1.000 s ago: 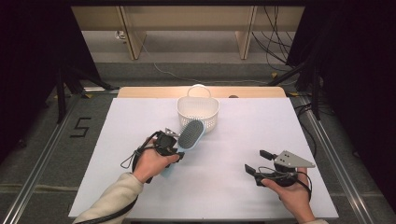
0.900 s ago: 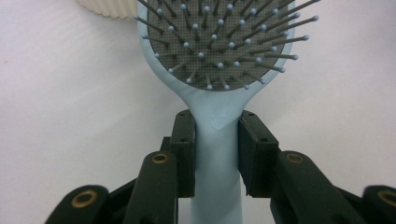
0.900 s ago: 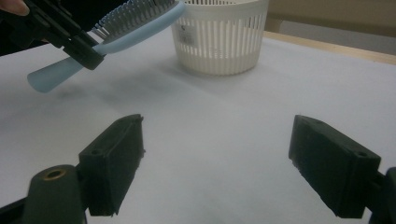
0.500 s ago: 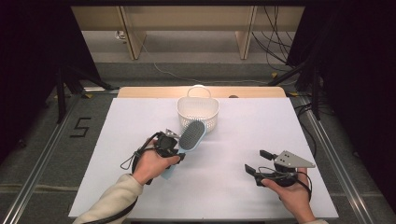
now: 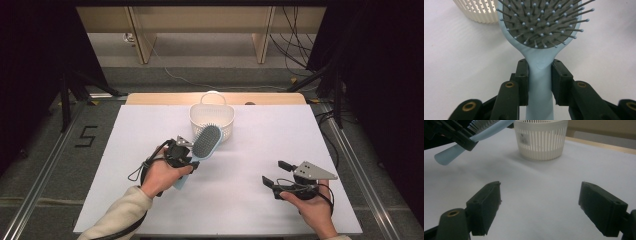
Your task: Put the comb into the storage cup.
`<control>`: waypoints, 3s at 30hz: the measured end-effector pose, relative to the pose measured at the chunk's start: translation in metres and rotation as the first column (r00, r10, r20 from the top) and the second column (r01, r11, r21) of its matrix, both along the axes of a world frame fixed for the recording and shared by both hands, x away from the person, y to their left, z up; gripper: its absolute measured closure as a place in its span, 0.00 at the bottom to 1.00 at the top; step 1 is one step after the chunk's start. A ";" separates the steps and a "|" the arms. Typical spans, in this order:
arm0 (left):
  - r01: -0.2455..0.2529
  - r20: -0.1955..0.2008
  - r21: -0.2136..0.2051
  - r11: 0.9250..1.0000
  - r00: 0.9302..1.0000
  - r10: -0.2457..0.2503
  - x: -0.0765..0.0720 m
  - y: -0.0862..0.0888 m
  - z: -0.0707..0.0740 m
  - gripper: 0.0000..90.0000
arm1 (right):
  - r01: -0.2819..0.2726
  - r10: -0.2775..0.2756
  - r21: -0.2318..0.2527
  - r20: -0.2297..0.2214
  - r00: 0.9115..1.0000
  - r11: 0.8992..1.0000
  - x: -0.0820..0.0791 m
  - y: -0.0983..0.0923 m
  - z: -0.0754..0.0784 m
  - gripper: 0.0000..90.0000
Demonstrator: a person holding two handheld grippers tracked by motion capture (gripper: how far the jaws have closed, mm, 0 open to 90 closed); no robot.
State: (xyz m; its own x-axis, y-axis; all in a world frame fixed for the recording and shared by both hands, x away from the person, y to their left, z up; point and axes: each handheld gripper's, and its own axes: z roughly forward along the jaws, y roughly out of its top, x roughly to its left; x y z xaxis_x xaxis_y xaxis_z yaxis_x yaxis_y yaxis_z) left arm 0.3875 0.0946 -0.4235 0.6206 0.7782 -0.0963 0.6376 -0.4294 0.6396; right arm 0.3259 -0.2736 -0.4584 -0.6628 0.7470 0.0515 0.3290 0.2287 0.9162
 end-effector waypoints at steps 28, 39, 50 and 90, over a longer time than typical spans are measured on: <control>-0.008 0.042 -0.053 0.999 0.999 0.010 0.001 0.002 0.008 0.77 | -0.001 0.001 0.006 -0.003 1.000 1.000 0.001 -0.001 -0.001 0.21; -0.011 0.062 -0.064 0.998 0.998 0.015 0.001 0.002 0.009 0.77 | 0.002 -0.002 0.008 -0.003 1.000 1.000 0.001 -0.001 -0.001 0.20; 0.000 0.079 -0.066 0.998 0.997 0.006 0.002 0.001 0.011 0.77 | 0.003 -0.003 0.010 -0.003 1.000 1.000 0.001 -0.001 -0.001 0.20; -0.002 0.118 -0.085 0.996 0.993 0.012 0.005 0.004 0.018 0.77 | 0.007 -0.007 0.017 -0.003 1.000 1.000 0.001 -0.002 -0.001 0.20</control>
